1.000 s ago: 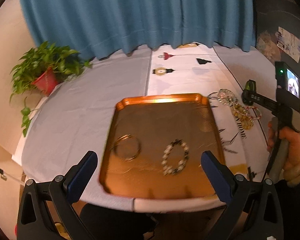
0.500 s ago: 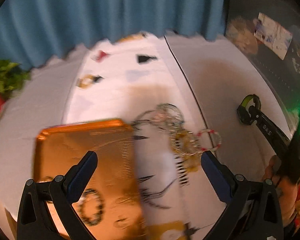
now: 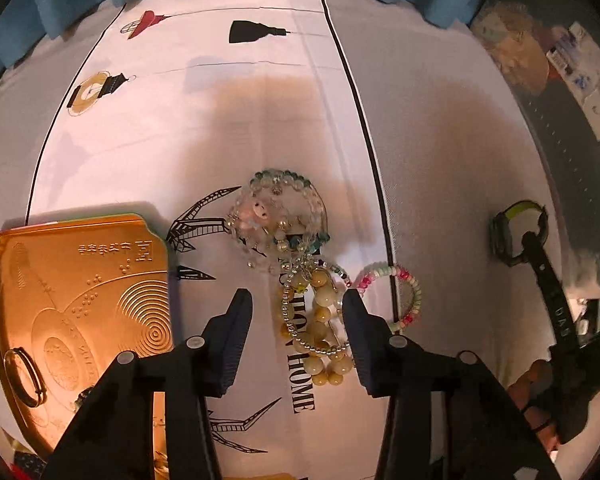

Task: Organize jewelry
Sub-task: 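Grasp the black-green watch with the right tool while the left tool grasps a silver chain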

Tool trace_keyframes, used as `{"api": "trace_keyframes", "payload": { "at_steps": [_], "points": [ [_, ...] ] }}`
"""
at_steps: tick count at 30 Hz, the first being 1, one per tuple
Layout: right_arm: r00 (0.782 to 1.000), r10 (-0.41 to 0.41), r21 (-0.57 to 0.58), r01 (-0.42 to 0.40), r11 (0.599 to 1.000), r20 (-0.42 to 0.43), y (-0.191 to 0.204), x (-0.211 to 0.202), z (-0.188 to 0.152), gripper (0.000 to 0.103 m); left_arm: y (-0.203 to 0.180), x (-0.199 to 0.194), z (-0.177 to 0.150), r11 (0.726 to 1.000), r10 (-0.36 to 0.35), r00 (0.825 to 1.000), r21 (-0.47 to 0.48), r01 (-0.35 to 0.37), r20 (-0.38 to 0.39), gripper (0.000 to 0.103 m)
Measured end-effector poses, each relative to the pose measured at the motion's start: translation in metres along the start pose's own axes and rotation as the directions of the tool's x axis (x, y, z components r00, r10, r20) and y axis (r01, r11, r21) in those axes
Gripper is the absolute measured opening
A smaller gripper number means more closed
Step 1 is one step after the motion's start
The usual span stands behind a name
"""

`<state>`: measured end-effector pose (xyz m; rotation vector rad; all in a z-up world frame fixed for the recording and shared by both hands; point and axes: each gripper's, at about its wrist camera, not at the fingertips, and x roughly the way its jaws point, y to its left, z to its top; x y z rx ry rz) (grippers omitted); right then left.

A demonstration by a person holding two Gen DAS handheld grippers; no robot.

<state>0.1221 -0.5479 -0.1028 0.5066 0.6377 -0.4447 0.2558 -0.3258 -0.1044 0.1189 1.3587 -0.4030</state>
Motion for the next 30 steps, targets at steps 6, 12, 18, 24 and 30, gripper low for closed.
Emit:
{"api": "trace_keyframes", "payload": {
  "at_steps": [6,12,18,24,30],
  "points": [
    [1.000,0.000,0.000,0.000,1.000,-0.002,-0.001,0.000,0.000,0.025,-0.007,0.004,-0.006,0.999,0.017,1.000,0.040,-0.017,-0.006,0.013],
    [1.000,-0.002,-0.003,0.002,1.000,-0.003,0.000,0.000,-0.001,0.025,-0.007,0.004,-0.006,0.997,0.025,1.000,0.068,-0.025,-0.001,0.004],
    [1.000,-0.001,-0.002,0.001,1.000,-0.002,-0.001,0.001,-0.001,0.025,-0.008,-0.010,-0.004,0.995,0.030,0.998,0.089,-0.035,0.057,0.000],
    [1.000,-0.002,-0.004,0.002,1.000,-0.003,0.000,0.001,-0.001,0.025,-0.006,-0.012,0.000,0.996,0.006,1.000,0.085,-0.008,0.018,0.000],
    [1.000,-0.002,-0.004,0.002,1.000,-0.003,0.000,0.001,-0.001,0.025,0.000,0.006,-0.002,0.998,0.024,0.999,0.062,-0.021,-0.035,0.016]
  ]
}}
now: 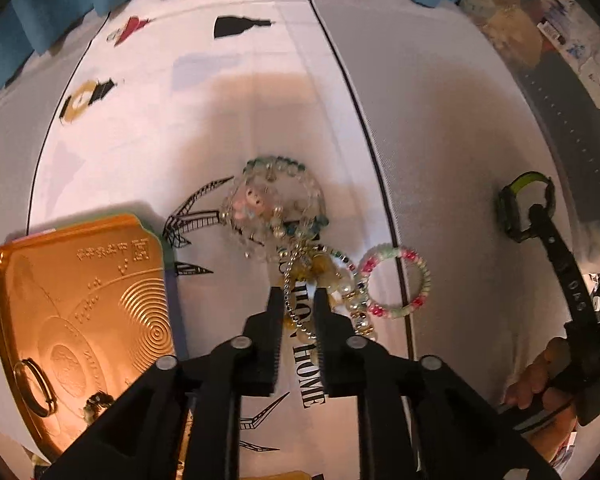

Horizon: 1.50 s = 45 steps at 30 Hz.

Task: Organize jewelry
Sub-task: 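Grasp the black-green watch with the right tool while the left tool grasps a silver chain, then carry the watch and the chain over the orange tray with both tools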

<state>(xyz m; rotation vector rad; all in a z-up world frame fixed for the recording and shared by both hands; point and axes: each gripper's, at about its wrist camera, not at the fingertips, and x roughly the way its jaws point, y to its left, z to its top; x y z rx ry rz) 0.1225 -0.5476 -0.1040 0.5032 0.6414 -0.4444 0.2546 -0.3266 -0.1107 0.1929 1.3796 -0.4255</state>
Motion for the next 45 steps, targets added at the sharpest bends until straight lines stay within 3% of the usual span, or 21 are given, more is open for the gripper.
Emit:
{"api": "trace_keyframes", "payload": {
  "at_steps": [4,7,15,22,28,38,45],
  "points": [
    [1.000,0.000,0.000,0.000,1.000,-0.001,0.000,0.000,0.000,0.025,0.002,0.003,-0.001,1.000,0.002,1.000,-0.003,-0.002,-0.003,0.016],
    [1.000,-0.002,-0.004,0.002,1.000,0.000,0.001,0.000,0.000,0.025,-0.002,0.000,-0.002,1.000,0.001,1.000,0.011,-0.001,0.025,0.001],
    [1.000,0.013,0.012,-0.013,1.000,0.019,0.002,-0.006,0.001,0.025,-0.010,-0.038,-0.005,1.000,-0.008,0.991,0.030,0.004,0.135,0.001],
    [0.988,0.099,-0.009,-0.098,0.995,0.118,0.012,-0.037,0.010,0.025,0.002,-0.100,-0.023,0.999,-0.038,0.966,0.023,0.033,0.256,0.001],
    [0.984,0.144,-0.032,-0.141,0.990,0.109,0.031,-0.078,0.006,0.025,0.021,-0.146,-0.073,0.999,-0.021,0.945,0.043,0.008,0.325,0.001],
    [0.987,0.164,-0.233,-0.159,0.959,-0.001,0.069,-0.193,-0.081,0.025,0.072,-0.206,-0.191,0.997,-0.073,0.915,0.012,0.075,0.397,0.001],
    [0.960,0.265,-0.325,-0.279,0.903,-0.088,0.108,-0.273,-0.142,0.025,0.107,-0.234,-0.274,0.993,-0.093,0.891,-0.028,0.118,0.445,0.001]
  ]
}}
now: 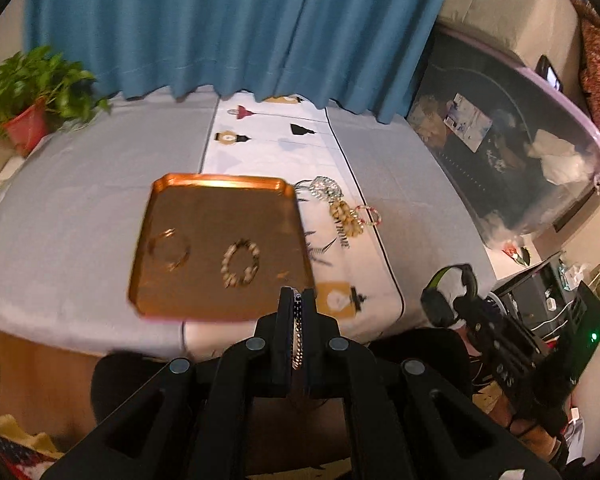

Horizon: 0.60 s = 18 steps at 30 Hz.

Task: Organize jewelry
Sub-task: 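Carry the watch and the chain over the orange tray with both tools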

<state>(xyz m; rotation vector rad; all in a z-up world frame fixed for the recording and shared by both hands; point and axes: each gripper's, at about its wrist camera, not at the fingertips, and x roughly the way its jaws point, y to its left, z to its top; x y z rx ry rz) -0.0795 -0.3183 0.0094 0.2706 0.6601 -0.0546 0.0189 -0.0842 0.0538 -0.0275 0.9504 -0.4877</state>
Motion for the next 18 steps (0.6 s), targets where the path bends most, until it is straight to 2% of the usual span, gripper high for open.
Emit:
{"api": "trace_keyframes", "payload": {
  "at_steps": [5,8,12,18],
  "points": [
    [0.997,0.066,-0.063,-0.069,0.996,-0.036,0.045,-0.029,-0.031,0.025,0.016,-0.028,-0.030,1.000,0.001,0.999,-0.027,0.000,0.033,0.001],
    [0.997,0.066,-0.106,-0.069,0.992,-0.035,0.062,-0.039,-0.042,0.025,0.024,-0.037,-0.039,0.999,0.003,0.999,-0.035,-0.002,0.046,0.001],
    [0.998,0.055,-0.150,-0.059,0.987,-0.032,0.075,-0.041,-0.042,0.025,0.032,-0.036,-0.039,0.999,0.022,0.998,-0.038,-0.020,0.059,0.001],
    [0.997,0.055,-0.188,-0.065,0.980,-0.055,0.090,-0.011,-0.022,0.025,0.054,-0.014,-0.021,0.995,0.082,0.995,-0.053,-0.079,0.064,0.001]
  ]
}}
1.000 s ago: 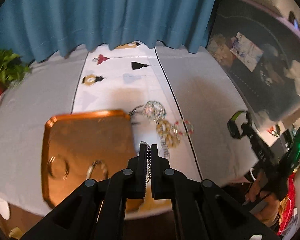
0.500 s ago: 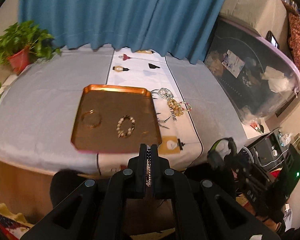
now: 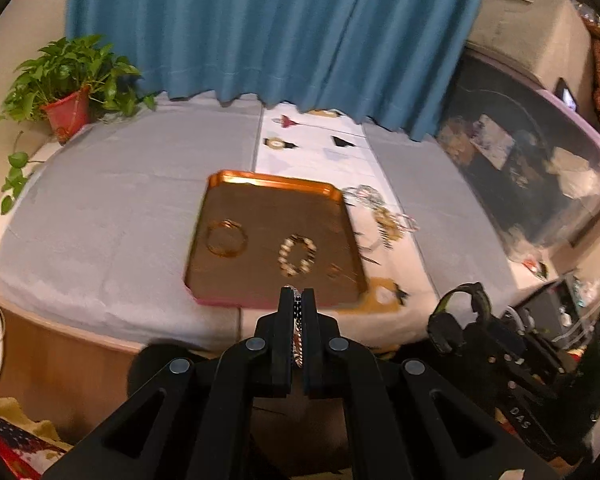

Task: Organize jewelry
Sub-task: 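Carry the watch and the chain over the orange tray with both tools, then open both tools to drop the watch and chain into the tray, withdraw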

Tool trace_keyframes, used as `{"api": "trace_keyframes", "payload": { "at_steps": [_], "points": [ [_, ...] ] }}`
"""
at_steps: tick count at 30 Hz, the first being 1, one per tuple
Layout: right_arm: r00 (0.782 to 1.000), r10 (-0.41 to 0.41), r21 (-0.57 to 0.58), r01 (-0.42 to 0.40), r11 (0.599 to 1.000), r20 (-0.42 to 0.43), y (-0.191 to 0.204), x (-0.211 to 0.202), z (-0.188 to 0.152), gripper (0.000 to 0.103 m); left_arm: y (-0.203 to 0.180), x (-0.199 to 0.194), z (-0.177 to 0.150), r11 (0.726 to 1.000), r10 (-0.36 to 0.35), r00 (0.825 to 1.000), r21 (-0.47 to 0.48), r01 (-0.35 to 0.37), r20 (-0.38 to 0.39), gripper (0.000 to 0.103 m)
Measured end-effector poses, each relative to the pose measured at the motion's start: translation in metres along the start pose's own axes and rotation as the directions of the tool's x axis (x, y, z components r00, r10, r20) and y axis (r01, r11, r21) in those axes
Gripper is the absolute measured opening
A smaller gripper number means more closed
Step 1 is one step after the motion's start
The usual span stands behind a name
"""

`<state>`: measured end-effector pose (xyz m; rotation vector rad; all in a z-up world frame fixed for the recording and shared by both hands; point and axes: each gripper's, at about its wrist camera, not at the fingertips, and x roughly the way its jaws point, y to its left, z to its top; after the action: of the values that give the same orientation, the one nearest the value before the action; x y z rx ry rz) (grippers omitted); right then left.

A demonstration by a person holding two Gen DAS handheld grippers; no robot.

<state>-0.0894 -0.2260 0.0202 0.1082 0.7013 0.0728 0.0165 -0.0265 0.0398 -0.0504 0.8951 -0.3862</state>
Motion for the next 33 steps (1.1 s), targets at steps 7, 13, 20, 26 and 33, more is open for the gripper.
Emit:
{"api": "trace_keyframes", "payload": {
  "at_steps": [7,13,20,26,33],
  "points": [
    [0.999,0.035,-0.050,-0.036,0.998,-0.014,0.013,0.065,0.039,0.025,0.027,0.050,0.028,0.996,0.087,0.996,0.002,-0.087,-0.010,0.001],
    [0.996,0.059,-0.057,-0.063,0.996,-0.064,0.020,0.139,0.061,0.025,0.045,0.105,0.047,0.994,0.110,0.993,0.004,-0.110,-0.049,0.001],
    [0.990,0.060,-0.068,-0.069,0.995,-0.127,0.022,0.199,0.068,0.025,0.060,0.150,0.067,0.994,0.107,0.992,-0.010,-0.107,-0.062,0.001],
    [0.988,0.051,-0.054,-0.060,0.997,-0.144,0.017,0.222,0.070,0.025,0.061,0.177,0.078,0.997,0.079,0.994,0.012,-0.079,-0.071,0.002],
    [0.995,0.065,-0.036,-0.069,0.997,-0.082,0.014,0.204,0.075,0.089,0.051,0.168,0.069,0.973,0.217,0.976,0.082,-0.217,0.003,0.102]
  ]
}}
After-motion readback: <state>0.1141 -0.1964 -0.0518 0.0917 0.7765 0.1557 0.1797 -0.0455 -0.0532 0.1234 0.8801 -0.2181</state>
